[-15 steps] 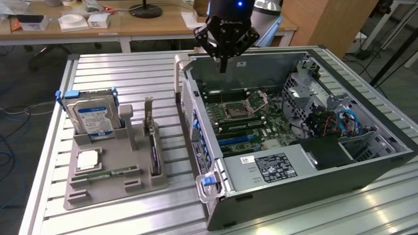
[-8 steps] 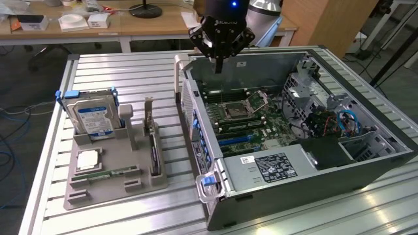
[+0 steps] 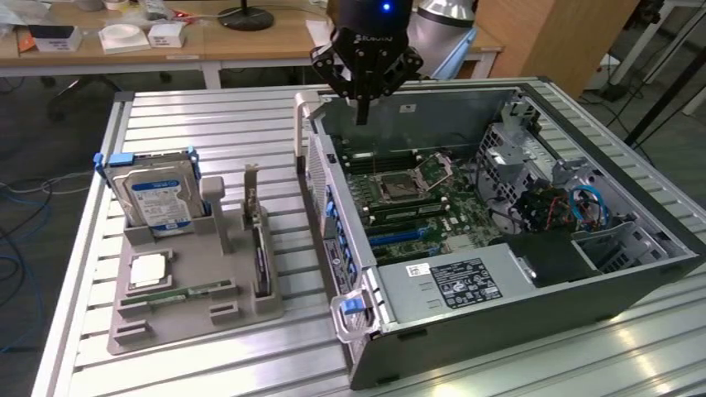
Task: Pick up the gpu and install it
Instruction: 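Reach for the gpu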
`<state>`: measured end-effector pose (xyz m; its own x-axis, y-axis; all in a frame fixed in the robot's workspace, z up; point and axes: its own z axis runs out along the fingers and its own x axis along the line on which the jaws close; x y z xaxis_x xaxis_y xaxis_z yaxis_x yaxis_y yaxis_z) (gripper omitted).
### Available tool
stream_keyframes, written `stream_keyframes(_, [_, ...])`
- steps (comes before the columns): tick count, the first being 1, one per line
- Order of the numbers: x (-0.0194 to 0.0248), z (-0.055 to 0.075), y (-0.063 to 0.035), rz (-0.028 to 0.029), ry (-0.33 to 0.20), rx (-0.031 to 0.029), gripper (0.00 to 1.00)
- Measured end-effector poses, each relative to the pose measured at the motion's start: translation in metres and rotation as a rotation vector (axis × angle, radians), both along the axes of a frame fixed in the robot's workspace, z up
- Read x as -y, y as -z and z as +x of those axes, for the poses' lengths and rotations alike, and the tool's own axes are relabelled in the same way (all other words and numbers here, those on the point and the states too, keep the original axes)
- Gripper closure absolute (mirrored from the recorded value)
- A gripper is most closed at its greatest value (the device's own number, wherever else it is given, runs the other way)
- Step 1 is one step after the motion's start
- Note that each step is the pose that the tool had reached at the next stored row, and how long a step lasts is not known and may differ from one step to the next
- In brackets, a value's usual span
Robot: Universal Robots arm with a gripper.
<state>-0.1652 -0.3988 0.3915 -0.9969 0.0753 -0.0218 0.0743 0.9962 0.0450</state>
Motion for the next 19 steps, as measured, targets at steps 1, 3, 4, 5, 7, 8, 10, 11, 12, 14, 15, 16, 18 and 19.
stream_keyframes(1, [0.0,-0.001,0.0001,0.0001,0.0,-0.0001,0.89])
stream_keyframes(3, [0.0,-0.003,0.0002,0.0001,0.0,-0.0003,0.89])
stream_keyframes(4, [0.0,-0.004,0.0002,0.0,0.0,-0.0005,0.89])
stream_keyframes(5, [0.0,-0.005,0.0003,0.0,0.0,-0.0006,0.89])
stream_keyframes(7, [0.0,-0.007,0.0004,0.0,0.0,-0.0008,0.89])
stream_keyframes(8, [0.0,-0.008,0.0005,0.0,0.0,-0.001,0.89])
stream_keyframes(10, [0.0,-0.01,0.0006,0.0,0.0,-0.0013,0.89])
stream_keyframes(11, [0.0,-0.011,0.0007,0.0,0.0,-0.0014,0.89])
stream_keyframes(12, [0.0,-0.012,0.0007,0.0,0.0,-0.0016,0.89])
stream_keyframes(14, [0.0,-0.015,0.0009,0.0,0.0,-0.0019,0.89])
stream_keyframes(15, [0.0,-0.016,0.001,0.0,0.0,-0.002,0.89])
stream_keyframes(16, [0.0,-0.017,0.001,0.0,0.0,-0.0023,0.89])
stream_keyframes(18, [0.0,-0.019,0.0011,0.0,0.0,-0.0027,0.89])
stream_keyframes(19, [0.0,-0.02,0.0013,0.0,0.0,-0.0027,0.89])
